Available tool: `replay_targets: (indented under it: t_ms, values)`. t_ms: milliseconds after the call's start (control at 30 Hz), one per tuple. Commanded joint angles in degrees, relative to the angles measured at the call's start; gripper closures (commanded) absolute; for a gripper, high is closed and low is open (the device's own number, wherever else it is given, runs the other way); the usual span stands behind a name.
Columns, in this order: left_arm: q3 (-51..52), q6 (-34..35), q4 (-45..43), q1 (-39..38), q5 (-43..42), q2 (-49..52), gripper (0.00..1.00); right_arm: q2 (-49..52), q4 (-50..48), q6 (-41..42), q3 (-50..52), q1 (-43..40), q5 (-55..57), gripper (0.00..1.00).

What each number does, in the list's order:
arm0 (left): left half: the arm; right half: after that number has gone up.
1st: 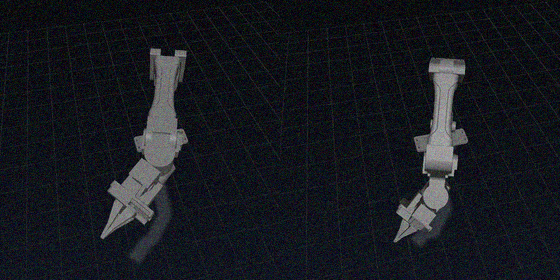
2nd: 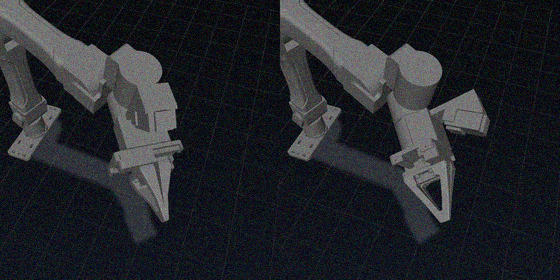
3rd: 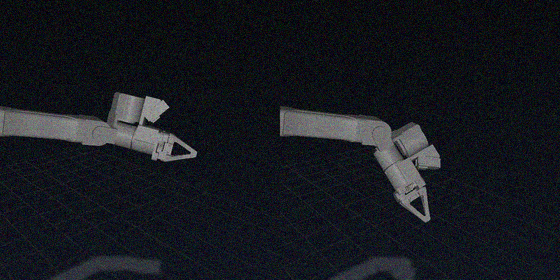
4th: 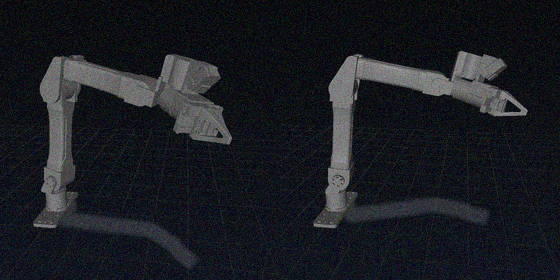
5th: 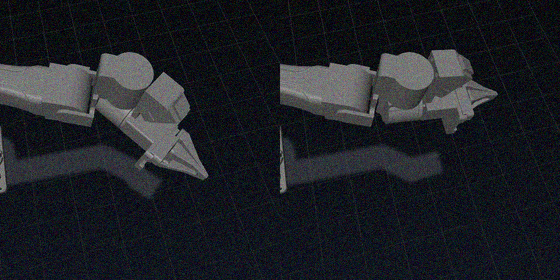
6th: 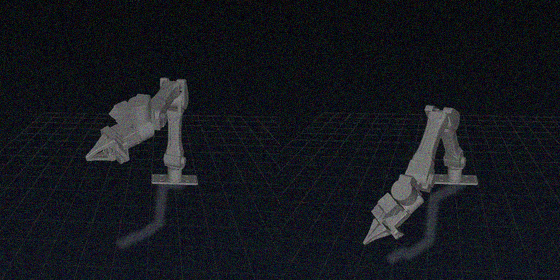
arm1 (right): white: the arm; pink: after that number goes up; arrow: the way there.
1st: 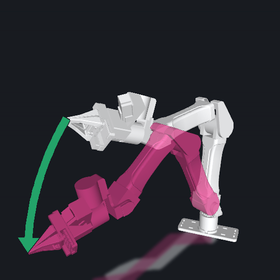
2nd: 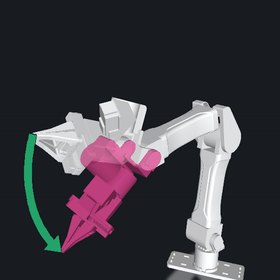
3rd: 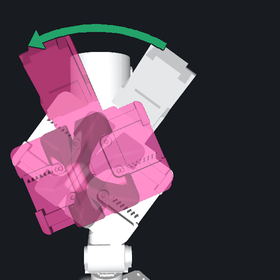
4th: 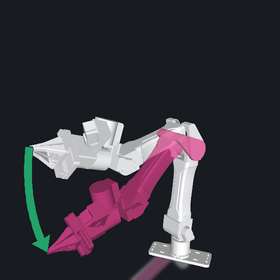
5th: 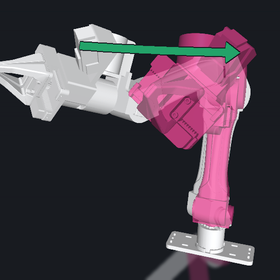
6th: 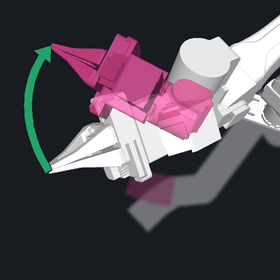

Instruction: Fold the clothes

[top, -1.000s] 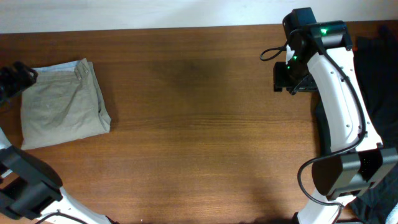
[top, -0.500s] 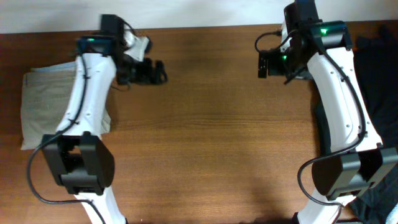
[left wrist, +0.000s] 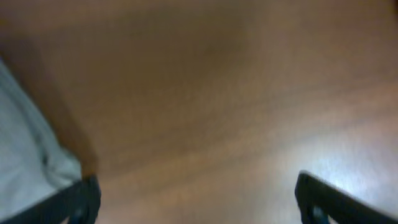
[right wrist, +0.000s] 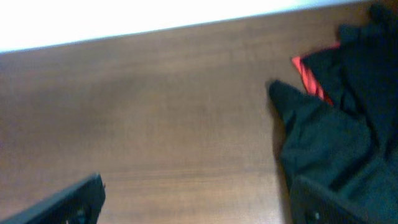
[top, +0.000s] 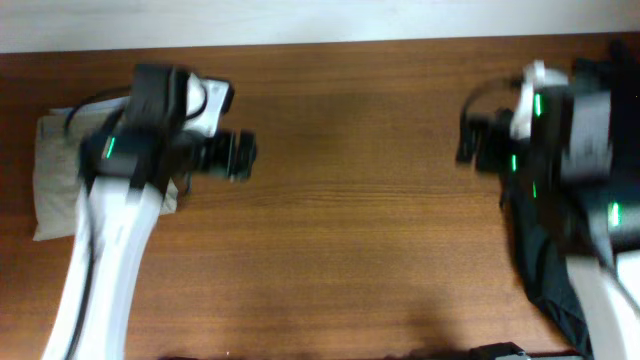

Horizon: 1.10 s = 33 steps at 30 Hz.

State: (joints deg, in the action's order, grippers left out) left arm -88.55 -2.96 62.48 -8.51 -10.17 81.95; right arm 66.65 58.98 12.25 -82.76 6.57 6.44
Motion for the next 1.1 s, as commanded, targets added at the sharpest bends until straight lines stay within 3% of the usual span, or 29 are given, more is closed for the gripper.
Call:
replay_targets:
  t_ms: [0, 100, 200, 433, 700, 833, 933, 1067]
  values:
    - [17.3, 0.1, -9.5, 0.0, 1.9, -19.5, 0.01, -14.5, -6.3, 0.7, 16.7, -0.2, 1.6, 0.01]
    - [30.0, 0.1, -15.5, 0.0, 5.5, -33.9, 0.01, -26.7, -6.3, 0.7, 27.7, -0.2, 2.2, 0.01]
    - [35.6, 0.1, -13.9, 0.0, 5.5, -42.6, 0.01, -31.9, -2.4, 0.7, 32.9, -0.2, 2.2, 0.01]
    - [35.8, 0.1, -2.8, 0.0, 5.5, -44.6, 0.0, -31.4, 3.0, 0.7, 33.1, -0.2, 2.2, 0.01]
    - [35.8, 0.1, -2.1, 0.0, 5.5, -44.6, 0.0, -33.1, 2.3, -0.2, 33.6, -0.3, 2.4, 0.01]
    - [35.8, 0.1, -2.1, 0.0, 5.5, -44.6, 0.01, -43.0, -13.8, -11.0, 44.2, -3.7, -4.9, 0.01]
    - [35.8, 0.1, -2.1, 0.0, 5.5, -44.6, 0.01, -53.9, -28.2, -11.6, 57.7, -6.7, -10.1, 0.01]
    - [35.8, 0.1, -2.1, 0.0, 5.5, -44.6, 0.01, -63.6, -39.3, -11.6, 68.2, -7.1, -10.5, 0.01]
